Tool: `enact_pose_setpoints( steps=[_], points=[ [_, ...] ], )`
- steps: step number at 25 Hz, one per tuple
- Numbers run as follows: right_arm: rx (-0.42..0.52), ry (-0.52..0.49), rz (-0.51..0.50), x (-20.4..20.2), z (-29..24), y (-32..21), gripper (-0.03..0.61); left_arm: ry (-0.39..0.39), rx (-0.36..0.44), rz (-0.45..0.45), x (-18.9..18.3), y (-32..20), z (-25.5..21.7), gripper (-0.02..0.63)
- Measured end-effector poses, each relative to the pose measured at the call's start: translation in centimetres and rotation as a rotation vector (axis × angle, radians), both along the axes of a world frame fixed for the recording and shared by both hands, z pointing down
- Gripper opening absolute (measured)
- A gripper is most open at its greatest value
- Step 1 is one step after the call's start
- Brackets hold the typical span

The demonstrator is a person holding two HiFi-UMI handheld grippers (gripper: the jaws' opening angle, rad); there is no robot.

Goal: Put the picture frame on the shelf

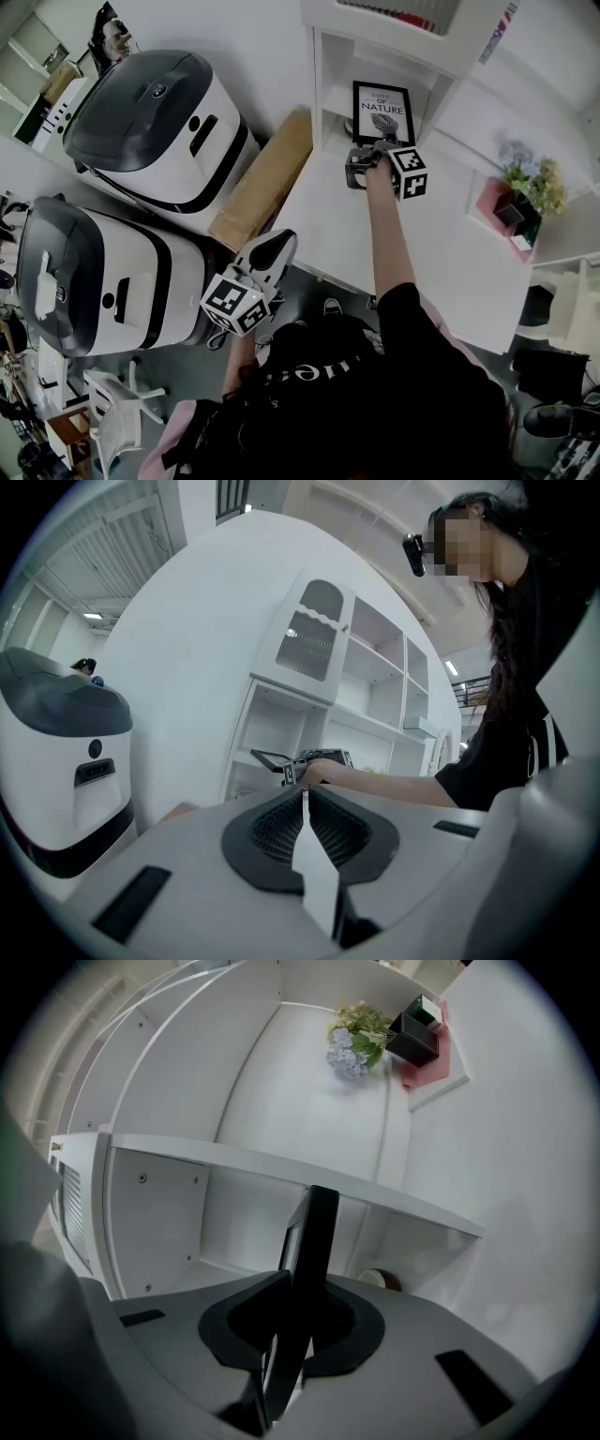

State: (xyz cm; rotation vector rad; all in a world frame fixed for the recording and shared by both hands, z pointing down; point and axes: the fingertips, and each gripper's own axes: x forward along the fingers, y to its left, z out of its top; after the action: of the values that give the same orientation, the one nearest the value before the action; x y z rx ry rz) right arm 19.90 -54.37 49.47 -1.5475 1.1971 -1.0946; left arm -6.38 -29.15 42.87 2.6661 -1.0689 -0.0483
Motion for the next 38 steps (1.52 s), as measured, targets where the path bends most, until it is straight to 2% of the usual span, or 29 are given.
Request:
enact_pose_setpoints(
  steps=[4, 8, 9, 10, 11, 13, 28, 34, 38],
  points=[
    [0.018, 0.016, -0.018, -0.1, -0.1, 0.2, 0.06, -0.002, 0.001, -0.004, -0.2, 0.3, 0.0, 0.029],
    [0.046, 0.067, -0.084, -0.2, -0.5, 0.4, 0.063, -0.001, 0.002, -0.008, -0.3, 0.8, 0.0, 0.029],
    [0.057, 0.076, -0.096, -0.1, -0.7, 0.5, 0.086, -0.001, 0.002, -0.007, -0.3, 0.9, 0.1, 0.029],
    [0.075, 0.074, -0.108, -0.2, -1.0, 0.5, 0.163, -0.001, 0.001, -0.006, -0.3, 1.0, 0.1, 0.029],
    [0.094, 0.064, -0.122, -0.3, -1.3, 0.5, 0.209, -0.001, 0.0, -0.005, -0.3, 1.0, 0.1, 0.029],
    [0.113, 0.048, -0.15, -0.5, -1.7, 0.5, 0.221, -0.001, -0.001, -0.002, -0.3, 1.2, 0.1, 0.029],
    [0.064, 0.087, -0.206, -0.8, -1.3, 3.6, 0.239, 0.018, 0.009, 0.009, -0.4, 2.4, -0.2, 0.029],
    [0.05, 0.201, -0.238, -1.2, -1.0, 6.6, 0.238, 0.024, 0.022, 0.006, -1.1, 2.9, -0.5, 0.029],
    [0.072, 0.26, -0.308, -2.2, -1.9, 8.9, 0.238, 0.029, 0.021, 0.012, -1.4, 3.4, -0.5, 0.029]
  ],
)
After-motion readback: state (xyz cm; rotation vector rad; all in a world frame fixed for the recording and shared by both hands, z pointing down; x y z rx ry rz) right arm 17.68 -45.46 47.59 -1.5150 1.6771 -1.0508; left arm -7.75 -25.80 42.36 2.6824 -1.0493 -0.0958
